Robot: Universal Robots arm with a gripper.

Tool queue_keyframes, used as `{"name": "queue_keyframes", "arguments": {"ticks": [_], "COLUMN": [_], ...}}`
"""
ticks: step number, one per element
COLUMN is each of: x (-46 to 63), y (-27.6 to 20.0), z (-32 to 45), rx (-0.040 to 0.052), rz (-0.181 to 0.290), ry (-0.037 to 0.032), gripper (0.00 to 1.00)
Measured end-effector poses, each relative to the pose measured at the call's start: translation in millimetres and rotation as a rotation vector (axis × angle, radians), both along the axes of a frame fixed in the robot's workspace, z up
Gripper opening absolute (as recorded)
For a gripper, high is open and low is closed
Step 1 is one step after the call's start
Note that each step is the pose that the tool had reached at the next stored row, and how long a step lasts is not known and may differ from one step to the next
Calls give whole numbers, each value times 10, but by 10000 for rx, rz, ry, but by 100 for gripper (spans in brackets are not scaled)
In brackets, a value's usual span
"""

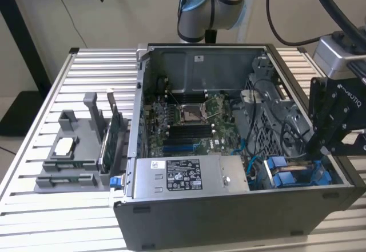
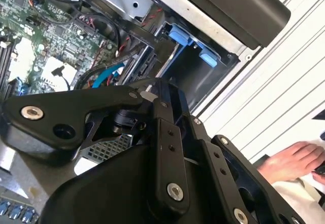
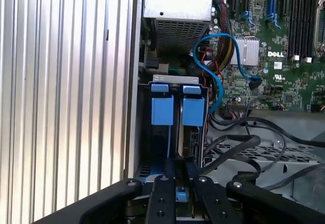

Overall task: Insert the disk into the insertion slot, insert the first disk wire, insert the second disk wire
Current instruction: 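Insert the first disk wire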

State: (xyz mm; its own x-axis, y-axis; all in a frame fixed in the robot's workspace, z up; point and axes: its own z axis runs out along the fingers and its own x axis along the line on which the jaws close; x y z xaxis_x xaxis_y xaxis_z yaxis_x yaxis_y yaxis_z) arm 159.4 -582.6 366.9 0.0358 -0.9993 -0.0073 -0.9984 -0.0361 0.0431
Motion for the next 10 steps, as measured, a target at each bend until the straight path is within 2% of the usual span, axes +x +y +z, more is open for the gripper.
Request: {"name": "queue_keyframes", "arguments": {"ticks": [10], "x": [0], "y": [-13], "z": [-1], "rx": [1], "rz": [0], "ry": [2], "gripper": [19]}}
